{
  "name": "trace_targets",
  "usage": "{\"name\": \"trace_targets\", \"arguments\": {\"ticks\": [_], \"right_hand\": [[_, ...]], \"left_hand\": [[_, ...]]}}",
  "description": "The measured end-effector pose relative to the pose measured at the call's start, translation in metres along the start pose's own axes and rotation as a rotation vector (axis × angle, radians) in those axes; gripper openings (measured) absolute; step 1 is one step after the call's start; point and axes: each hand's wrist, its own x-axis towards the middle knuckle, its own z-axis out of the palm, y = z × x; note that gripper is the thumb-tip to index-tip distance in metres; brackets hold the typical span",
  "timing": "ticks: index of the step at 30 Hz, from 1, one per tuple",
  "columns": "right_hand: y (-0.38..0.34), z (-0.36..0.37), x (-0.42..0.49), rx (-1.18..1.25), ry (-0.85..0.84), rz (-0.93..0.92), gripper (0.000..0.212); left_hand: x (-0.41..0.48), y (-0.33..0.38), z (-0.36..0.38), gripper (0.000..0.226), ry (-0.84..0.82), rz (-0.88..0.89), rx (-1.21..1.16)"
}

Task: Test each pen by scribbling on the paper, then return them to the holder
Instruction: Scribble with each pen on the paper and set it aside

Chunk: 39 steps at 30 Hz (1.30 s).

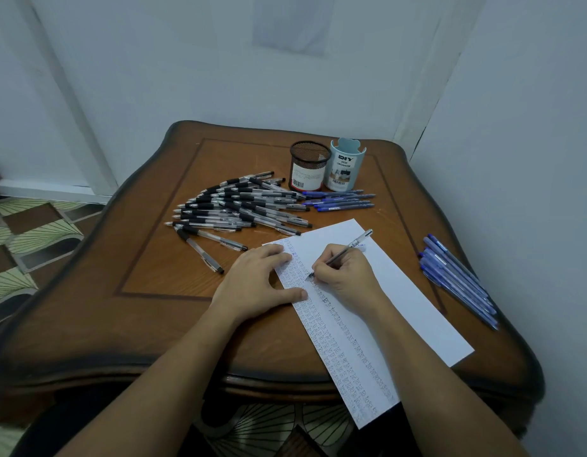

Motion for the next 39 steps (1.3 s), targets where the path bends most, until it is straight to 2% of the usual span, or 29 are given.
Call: {"name": "trace_targets", "arguments": {"ticks": [8, 27, 39], "right_hand": [[0.0016, -0.0002, 0.0000, -0.020, -0.002, 0.007, 0.024], [-0.0008, -0.0020, 0.0001, 0.001, 0.032, 0.000, 0.031], [0.0020, -0.0015, 0.0019, -0.007, 0.037, 0.009, 0.024]], "left_hand": [[-0.0001, 0.0014, -0.0014, 0.083, -0.012, -0.011, -0.006], [0.0005, 0.0015, -0.0012, 0.084, -0.006, -0.004, -0.008], [0.0017, -0.0007, 0.0004, 0.084, -0.008, -0.006, -0.006]]}}
